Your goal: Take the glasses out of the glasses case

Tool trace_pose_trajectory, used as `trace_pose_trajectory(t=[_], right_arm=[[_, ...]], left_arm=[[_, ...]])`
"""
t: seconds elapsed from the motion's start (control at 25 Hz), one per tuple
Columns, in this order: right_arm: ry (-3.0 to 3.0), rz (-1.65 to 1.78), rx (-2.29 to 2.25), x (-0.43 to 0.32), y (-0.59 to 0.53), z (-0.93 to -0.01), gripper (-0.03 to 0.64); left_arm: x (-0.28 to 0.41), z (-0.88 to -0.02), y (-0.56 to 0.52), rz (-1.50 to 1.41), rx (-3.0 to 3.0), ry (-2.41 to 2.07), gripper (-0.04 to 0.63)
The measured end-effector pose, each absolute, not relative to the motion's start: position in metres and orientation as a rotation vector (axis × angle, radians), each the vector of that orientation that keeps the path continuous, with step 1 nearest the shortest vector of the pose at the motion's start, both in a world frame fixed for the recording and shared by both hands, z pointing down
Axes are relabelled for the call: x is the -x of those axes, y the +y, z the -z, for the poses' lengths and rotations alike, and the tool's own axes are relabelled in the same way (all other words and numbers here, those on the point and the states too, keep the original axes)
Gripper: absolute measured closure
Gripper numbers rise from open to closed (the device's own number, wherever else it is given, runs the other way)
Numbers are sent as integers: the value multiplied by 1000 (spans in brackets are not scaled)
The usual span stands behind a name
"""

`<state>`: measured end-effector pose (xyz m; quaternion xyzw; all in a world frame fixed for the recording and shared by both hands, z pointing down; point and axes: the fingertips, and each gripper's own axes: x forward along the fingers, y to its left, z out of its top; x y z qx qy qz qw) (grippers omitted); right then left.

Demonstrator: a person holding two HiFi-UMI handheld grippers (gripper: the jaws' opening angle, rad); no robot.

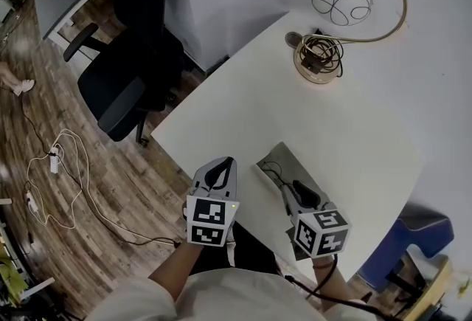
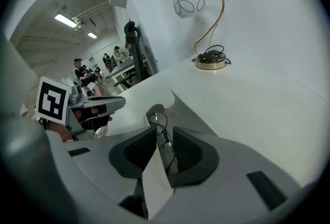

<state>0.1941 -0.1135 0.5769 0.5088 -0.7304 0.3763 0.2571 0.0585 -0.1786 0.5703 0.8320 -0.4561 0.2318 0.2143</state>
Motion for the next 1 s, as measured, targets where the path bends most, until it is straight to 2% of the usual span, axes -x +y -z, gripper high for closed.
trace_pose_trajectory(t=[1.0], right_arm=[[-1974, -814, -944, -181, -120, -598, 503]], left_arm=[[-25, -580, -169, -632, -2211, -1359, 577]])
